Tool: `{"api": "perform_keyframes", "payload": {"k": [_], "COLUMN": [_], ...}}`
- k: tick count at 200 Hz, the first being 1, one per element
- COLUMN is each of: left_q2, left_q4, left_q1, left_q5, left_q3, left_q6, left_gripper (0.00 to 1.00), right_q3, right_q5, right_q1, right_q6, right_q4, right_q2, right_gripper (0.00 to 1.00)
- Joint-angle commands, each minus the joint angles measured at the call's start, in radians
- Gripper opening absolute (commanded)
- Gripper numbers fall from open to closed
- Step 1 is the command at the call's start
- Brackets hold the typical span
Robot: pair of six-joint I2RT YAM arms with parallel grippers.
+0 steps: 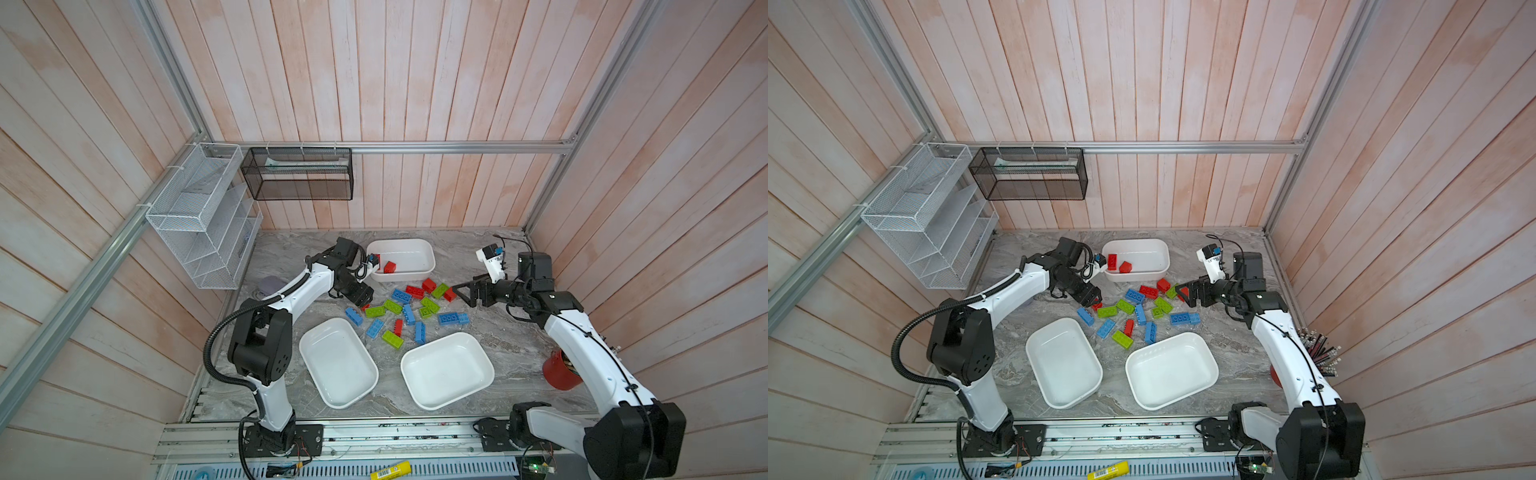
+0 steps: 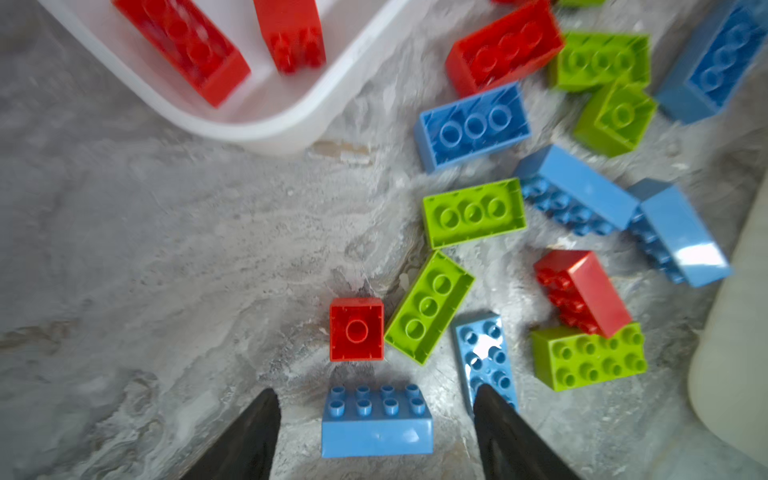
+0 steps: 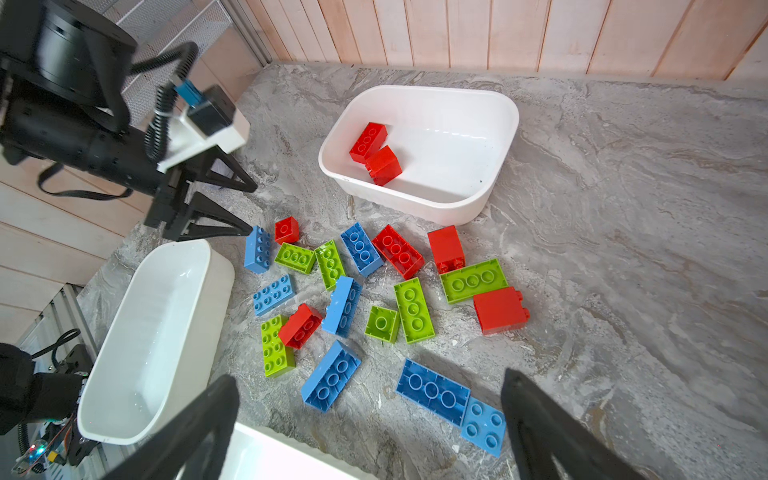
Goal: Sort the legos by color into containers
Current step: 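Lower the left gripper onto a small red brick and grasp it, then lift the red brick with the left gripper and drop it into the far tub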
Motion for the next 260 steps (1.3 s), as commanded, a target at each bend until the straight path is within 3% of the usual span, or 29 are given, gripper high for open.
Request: {"api": "perform_keyframes", "payload": {"k": [1, 98, 145, 216, 260], "left_q2": [0.036, 0.162, 0.169, 0.184, 0.198], "left_q4": [0.087, 0.157, 0.149, 0.136, 0.117], "left_q1": [0.011, -0.006, 0.002, 0.02, 0.017], "left_q5": [-0.017, -0.049, -0.145, -0.134, -0.17], "left_q3": [-0.027, 0.019, 0.025, 0.024, 0.042], "left_q6": [-0.01, -0.058, -0.066, -0.099, -0.101], "left_gripper": [0.75, 0.65, 0.58, 0.53, 0.42], "right_q3": [-0.014, 0.0, 0.002, -0.004, 0.0], "right_q5": [-0.012, 0.011, 0.013, 0.009, 0.013], "right_q1": [-0.003, -0.004, -0.005, -0.004, -0.004], "right_q6": [0.012, 0.001, -0.005, 0.004, 0.001], "right_q4": [-0.021, -0.052, -0.058, -0.05, -0.055], "right_q2": [-0.031, -0.04, -0.041, -0.043, -0.041], "right_gripper": [0.98, 0.98, 0.98, 0.98, 0.98]}}
